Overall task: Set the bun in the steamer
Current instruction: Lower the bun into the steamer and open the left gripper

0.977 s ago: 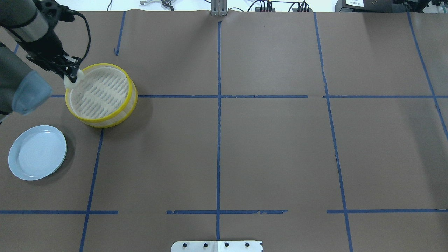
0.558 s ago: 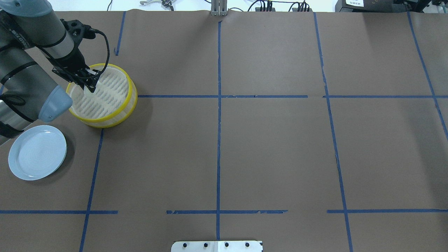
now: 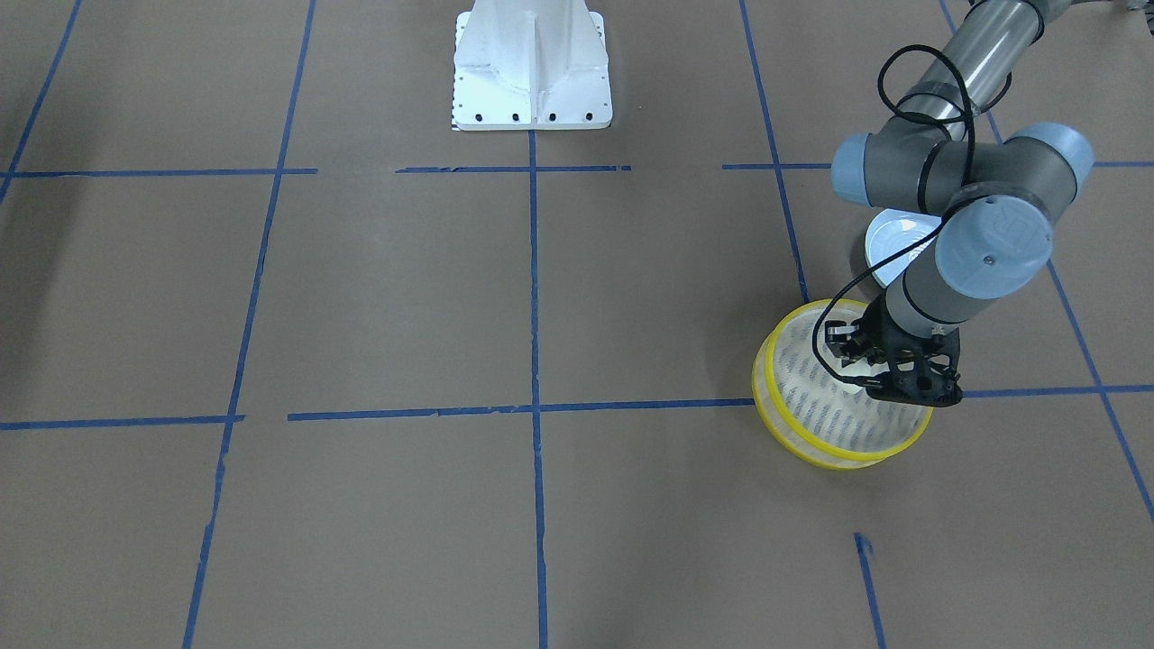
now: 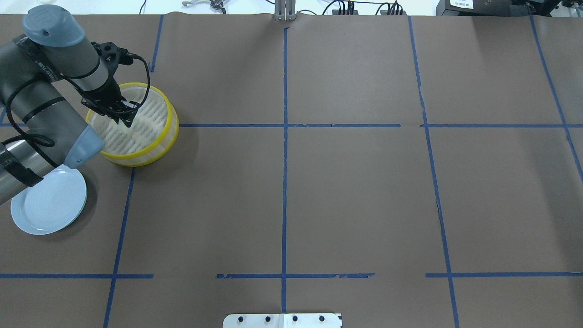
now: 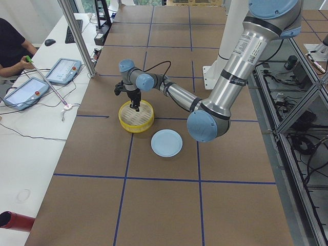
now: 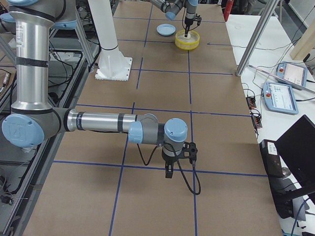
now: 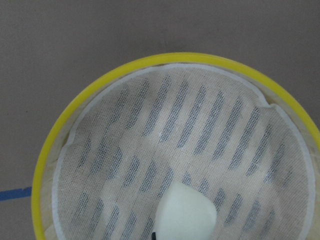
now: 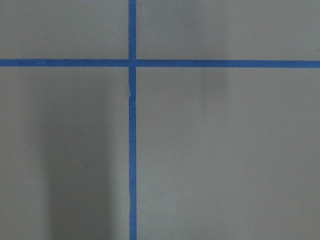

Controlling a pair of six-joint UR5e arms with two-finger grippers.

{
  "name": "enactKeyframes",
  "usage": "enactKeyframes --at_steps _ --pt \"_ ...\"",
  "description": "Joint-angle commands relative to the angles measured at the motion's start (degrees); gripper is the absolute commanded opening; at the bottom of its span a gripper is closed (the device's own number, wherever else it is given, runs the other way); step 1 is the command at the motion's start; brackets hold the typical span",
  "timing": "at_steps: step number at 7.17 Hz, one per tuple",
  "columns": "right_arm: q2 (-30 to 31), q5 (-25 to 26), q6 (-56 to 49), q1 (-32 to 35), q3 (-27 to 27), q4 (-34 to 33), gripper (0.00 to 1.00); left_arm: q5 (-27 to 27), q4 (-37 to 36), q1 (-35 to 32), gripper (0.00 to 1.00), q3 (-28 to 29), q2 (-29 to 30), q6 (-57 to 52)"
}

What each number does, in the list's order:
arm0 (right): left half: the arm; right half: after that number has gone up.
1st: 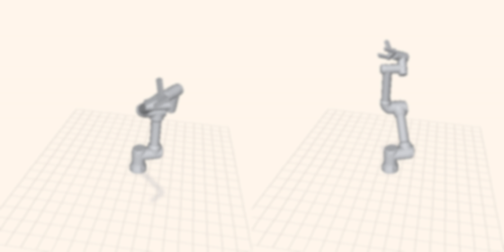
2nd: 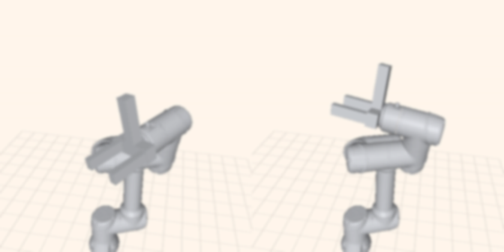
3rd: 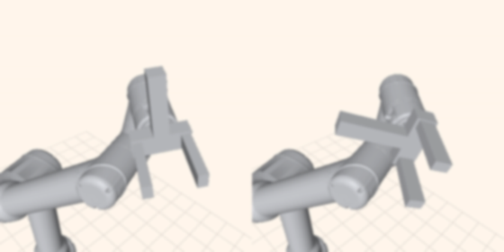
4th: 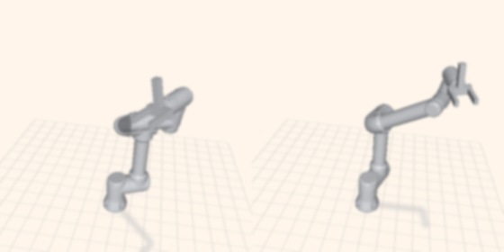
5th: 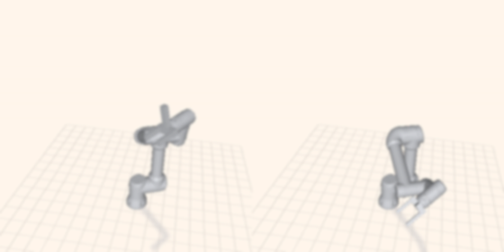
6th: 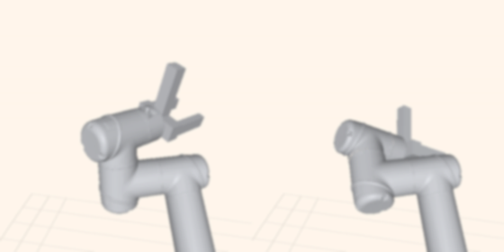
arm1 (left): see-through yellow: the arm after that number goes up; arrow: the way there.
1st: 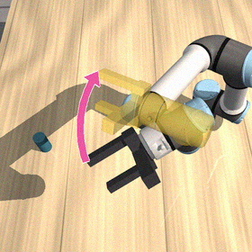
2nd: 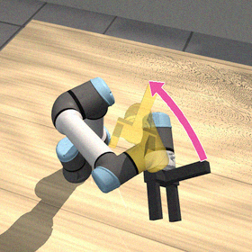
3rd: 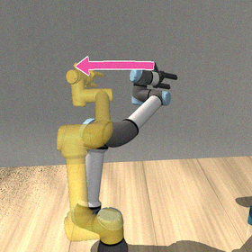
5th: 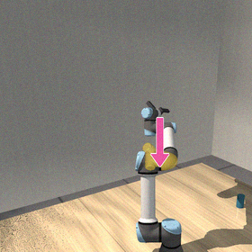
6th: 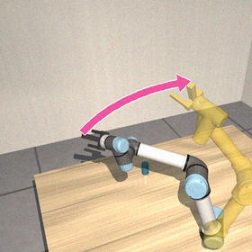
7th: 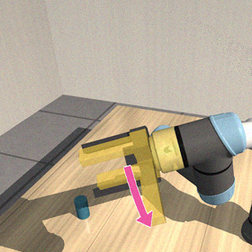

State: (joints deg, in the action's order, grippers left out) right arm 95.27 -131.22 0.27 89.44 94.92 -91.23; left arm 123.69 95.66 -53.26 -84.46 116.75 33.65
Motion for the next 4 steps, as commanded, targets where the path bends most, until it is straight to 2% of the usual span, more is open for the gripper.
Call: enactKeyframes --at_steps 1,2,4 --pt "0.0 0.0 0.0 0.0 0.0 0.0 1.00 -0.1 1.4 0.4 0.60 0.8 0.0 0.8" --pt "0.0 0.0 0.0 0.0 0.0 0.0 1.00 -0.1 1.4 0.4 1.00 0.7 0.0 0.8" --pt "0.0 0.0 0.0 0.0 0.0 0.0 1.00 -0.2 1.4 0.3 1.00 -0.7 0.0 0.6"
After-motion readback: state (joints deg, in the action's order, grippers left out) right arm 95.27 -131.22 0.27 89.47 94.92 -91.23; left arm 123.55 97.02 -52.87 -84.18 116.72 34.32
